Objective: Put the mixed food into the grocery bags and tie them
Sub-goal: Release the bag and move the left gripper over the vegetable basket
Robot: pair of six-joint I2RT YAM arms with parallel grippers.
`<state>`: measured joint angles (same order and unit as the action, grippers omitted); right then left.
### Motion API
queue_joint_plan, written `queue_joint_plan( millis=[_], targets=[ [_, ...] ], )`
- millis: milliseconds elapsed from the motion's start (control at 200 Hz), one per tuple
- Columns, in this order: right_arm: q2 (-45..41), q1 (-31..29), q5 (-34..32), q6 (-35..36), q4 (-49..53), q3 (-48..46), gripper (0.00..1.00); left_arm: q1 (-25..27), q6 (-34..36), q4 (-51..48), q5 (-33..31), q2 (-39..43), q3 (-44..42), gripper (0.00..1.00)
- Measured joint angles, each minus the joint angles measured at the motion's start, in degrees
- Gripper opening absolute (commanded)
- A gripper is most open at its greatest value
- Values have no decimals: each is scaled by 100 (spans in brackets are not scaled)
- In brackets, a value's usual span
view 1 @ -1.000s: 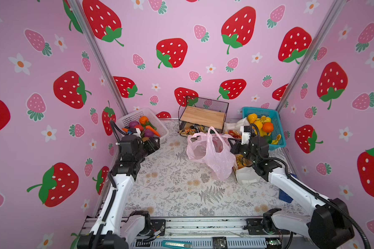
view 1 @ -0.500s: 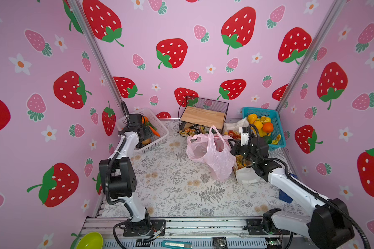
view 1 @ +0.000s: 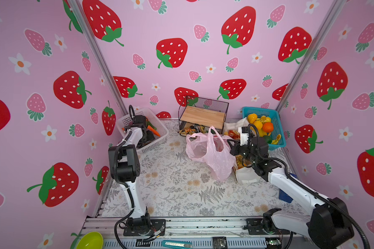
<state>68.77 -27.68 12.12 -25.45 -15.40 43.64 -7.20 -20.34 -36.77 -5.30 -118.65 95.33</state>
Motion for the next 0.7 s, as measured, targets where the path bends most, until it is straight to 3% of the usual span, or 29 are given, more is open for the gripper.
queue_joint_plan(
  millis=[285,425,700],
  targets=[
    [57,0,57,2,-2,0,0,-20,-7,-13,98,-96,28,55],
    [81,0,81,2,-2,0,0,-20,-55,74,83,24,-68,51],
    [87,0,87,2,-2,0,0,-20,-201,439,131,1473,-664,48]
  ],
)
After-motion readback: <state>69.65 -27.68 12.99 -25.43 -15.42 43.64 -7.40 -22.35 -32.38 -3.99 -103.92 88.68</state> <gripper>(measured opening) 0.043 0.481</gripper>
